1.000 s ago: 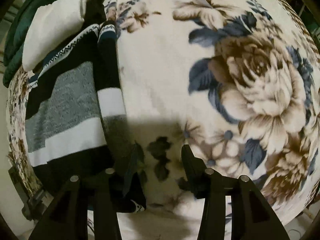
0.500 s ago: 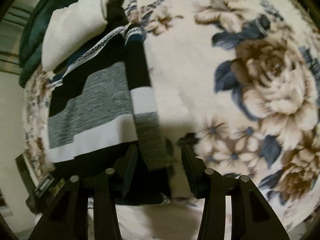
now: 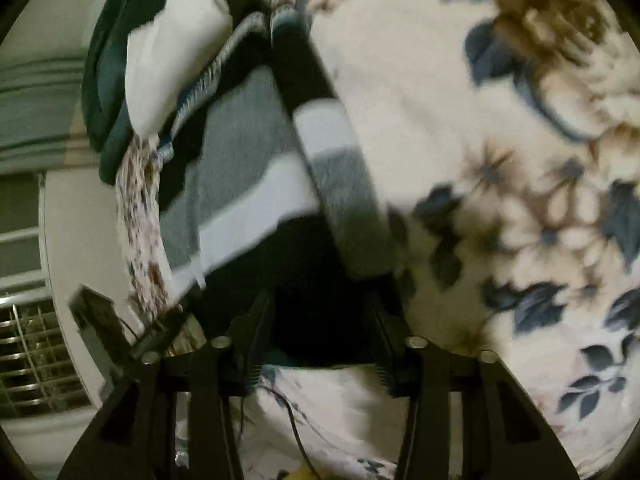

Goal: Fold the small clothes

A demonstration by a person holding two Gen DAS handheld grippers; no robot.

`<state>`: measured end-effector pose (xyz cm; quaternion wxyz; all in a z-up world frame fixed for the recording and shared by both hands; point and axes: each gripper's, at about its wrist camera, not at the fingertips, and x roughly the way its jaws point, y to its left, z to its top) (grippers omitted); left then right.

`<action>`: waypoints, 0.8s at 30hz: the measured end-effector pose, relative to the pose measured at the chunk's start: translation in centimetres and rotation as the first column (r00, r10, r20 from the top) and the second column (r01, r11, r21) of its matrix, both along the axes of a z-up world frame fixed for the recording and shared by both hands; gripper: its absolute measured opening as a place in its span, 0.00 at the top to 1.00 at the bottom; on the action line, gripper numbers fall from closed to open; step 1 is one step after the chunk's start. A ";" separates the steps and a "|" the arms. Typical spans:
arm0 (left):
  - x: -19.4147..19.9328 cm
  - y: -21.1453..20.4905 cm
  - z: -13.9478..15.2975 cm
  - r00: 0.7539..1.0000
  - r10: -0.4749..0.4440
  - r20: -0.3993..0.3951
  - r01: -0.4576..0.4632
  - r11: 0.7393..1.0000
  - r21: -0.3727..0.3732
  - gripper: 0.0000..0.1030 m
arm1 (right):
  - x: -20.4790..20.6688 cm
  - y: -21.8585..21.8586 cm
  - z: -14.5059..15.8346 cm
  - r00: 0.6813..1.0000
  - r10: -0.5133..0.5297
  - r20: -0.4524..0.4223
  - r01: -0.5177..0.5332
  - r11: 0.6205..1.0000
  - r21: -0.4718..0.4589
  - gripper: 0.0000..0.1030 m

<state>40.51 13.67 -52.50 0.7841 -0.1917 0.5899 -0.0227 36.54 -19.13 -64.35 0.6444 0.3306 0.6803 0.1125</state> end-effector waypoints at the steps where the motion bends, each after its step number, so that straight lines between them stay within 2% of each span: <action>1: 0.0 0.2 0.4 1.000 0.001 0.008 -0.001 1.000 -0.004 0.86 | -0.3 0.1 0.0 1.000 -0.004 0.007 0.005 1.000 -0.021 0.91; 4: -0.4 1.4 0.8 1.000 0.024 0.008 -0.023 0.998 -0.053 0.86 | -1.1 -0.4 1.5 0.998 -0.025 0.053 0.030 0.995 -0.097 0.94; 7: -0.6 1.7 0.3 1.000 0.022 -0.015 -0.024 0.995 -0.095 0.86 | -1.7 -1.4 2.3 0.997 -0.054 0.047 0.060 0.988 -0.145 0.95; 10: -1.0 1.6 0.3 0.999 -0.003 -0.033 0.000 0.995 -0.096 0.86 | -1.8 -1.0 2.0 1.000 0.018 0.018 -0.015 0.982 -0.187 0.95; 11: -1.0 1.6 0.4 0.999 -0.006 -0.039 0.002 0.995 -0.099 0.83 | -2.0 -1.0 1.8 0.998 0.058 0.002 -0.057 0.980 -0.188 0.95; 13: -0.8 1.5 0.9 0.998 -0.005 -0.055 -0.002 0.994 -0.111 0.83 | -1.5 -0.9 1.8 0.995 0.099 -0.003 -0.099 0.983 -0.157 0.93; 16: -1.0 2.4 2.3 0.999 0.010 -0.047 -0.017 0.990 -0.138 0.80 | 0.2 -2.5 2.3 0.997 0.076 0.003 -0.075 0.992 -0.102 0.82; 17: -0.6 2.7 2.7 0.999 0.025 -0.032 -0.029 0.989 -0.145 0.72 | 1.1 -3.1 2.8 0.998 0.054 0.028 -0.051 0.994 -0.092 0.74; 18: 0.0 3.0 2.8 0.999 0.034 -0.018 -0.036 0.988 -0.149 0.60 | 1.7 -3.6 3.1 0.998 0.037 0.043 -0.033 0.995 -0.091 0.70; 20: 1.7 3.3 3.0 0.998 0.053 0.017 -0.050 0.989 -0.136 0.49 | 3.8 -4.5 3.3 0.998 -0.002 0.068 0.007 0.997 -0.077 0.67; 24: 6.7 2.8 1.6 0.998 0.034 0.045 -0.029 0.994 -0.106 0.49 | 8.5 -4.0 2.6 0.994 -0.031 0.108 0.036 0.998 -0.042 0.67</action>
